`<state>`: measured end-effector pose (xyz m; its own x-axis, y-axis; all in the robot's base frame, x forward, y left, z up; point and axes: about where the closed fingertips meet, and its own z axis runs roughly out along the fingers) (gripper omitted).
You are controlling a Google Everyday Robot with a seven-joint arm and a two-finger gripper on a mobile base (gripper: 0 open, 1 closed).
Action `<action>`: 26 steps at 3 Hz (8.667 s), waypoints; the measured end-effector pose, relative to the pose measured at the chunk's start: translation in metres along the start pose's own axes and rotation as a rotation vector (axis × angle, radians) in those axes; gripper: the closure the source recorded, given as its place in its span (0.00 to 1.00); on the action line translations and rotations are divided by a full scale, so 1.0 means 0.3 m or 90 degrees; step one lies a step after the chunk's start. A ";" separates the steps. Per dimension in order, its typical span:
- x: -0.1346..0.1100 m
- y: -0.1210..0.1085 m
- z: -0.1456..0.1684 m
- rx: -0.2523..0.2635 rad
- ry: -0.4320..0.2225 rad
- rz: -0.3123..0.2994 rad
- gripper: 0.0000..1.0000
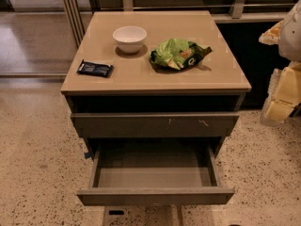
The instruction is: Close middle drawer
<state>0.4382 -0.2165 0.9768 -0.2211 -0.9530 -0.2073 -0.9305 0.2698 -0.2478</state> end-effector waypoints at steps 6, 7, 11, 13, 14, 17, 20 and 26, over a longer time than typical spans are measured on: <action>0.119 0.265 0.943 -0.221 -0.197 0.026 1.00; 0.119 0.266 0.945 -0.221 -0.197 0.026 1.00; 0.232 0.685 1.709 -0.332 -0.159 0.006 1.00; 0.238 0.667 1.735 -0.276 -0.162 -0.027 1.00; 0.247 0.650 1.785 -0.217 -0.201 -0.068 1.00; 0.247 0.595 1.846 -0.157 -0.288 -0.090 1.00; 0.225 0.534 1.877 -0.107 -0.348 -0.100 1.00; 0.066 0.210 2.032 0.164 -0.419 -0.143 1.00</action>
Offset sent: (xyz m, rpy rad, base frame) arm 0.0002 -0.0007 -0.0086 0.0014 0.0037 0.0057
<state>0.5532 -0.1340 0.3800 0.2624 -0.7314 -0.6294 -0.8167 0.1791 -0.5486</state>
